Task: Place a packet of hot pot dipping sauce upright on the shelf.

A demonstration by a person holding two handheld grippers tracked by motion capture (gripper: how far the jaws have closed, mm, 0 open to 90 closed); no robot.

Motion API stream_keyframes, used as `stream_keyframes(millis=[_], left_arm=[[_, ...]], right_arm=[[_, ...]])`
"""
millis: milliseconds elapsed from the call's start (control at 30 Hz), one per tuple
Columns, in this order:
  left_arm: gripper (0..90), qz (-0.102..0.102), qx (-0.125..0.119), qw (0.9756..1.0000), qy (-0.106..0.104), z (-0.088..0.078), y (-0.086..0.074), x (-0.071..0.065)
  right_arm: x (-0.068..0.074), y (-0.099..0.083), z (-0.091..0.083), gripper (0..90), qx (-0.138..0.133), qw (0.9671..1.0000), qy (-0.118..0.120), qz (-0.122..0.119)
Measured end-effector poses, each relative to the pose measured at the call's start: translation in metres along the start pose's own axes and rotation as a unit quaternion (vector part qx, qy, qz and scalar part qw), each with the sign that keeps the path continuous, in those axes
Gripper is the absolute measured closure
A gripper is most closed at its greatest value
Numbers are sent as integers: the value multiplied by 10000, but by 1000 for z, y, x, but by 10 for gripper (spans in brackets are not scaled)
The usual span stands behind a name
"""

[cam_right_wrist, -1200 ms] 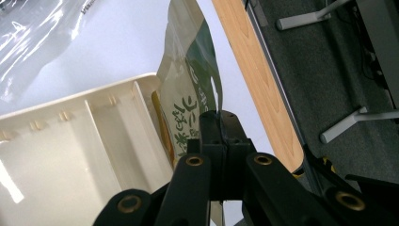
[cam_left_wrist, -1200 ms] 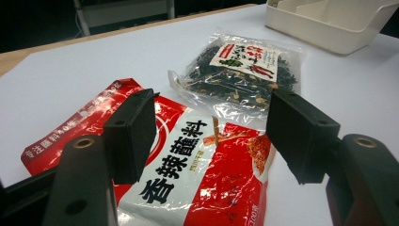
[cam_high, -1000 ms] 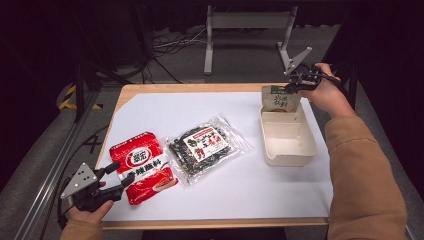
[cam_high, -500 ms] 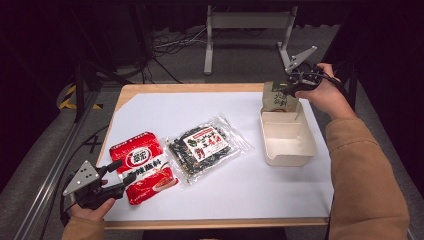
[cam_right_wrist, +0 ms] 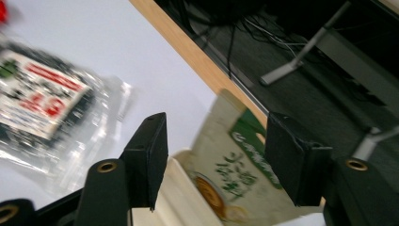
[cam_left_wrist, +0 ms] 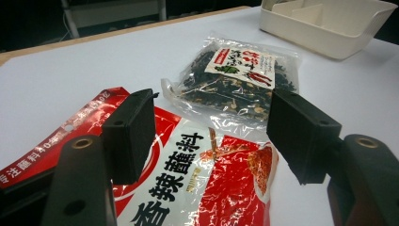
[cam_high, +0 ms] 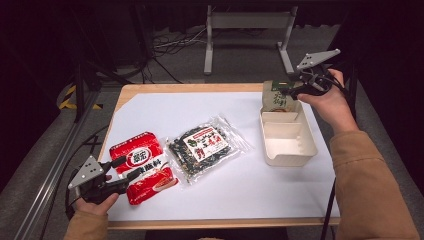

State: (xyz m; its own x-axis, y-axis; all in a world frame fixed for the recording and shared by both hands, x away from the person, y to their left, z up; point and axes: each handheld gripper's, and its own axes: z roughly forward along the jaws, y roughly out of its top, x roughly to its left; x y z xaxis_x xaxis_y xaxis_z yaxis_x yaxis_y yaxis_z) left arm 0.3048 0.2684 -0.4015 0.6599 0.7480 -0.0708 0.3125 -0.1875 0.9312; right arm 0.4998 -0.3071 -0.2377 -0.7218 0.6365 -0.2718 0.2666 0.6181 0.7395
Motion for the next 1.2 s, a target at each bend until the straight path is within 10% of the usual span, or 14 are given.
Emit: stream_keyframes(millis=[267,800,1200], left_arm=[[318,-5,-9,10000,81,0,0,3],[273,-11,310,9973,667,-1,9,17],[331,-581,895,9899,938,8,15,56]], right_arm=[[31,-15,-17,397,-460,9960,467,612],[98,-55,-26,397,-1197,9861,768,853],[104,-57,-19,403,-1078,9867,912,812]])
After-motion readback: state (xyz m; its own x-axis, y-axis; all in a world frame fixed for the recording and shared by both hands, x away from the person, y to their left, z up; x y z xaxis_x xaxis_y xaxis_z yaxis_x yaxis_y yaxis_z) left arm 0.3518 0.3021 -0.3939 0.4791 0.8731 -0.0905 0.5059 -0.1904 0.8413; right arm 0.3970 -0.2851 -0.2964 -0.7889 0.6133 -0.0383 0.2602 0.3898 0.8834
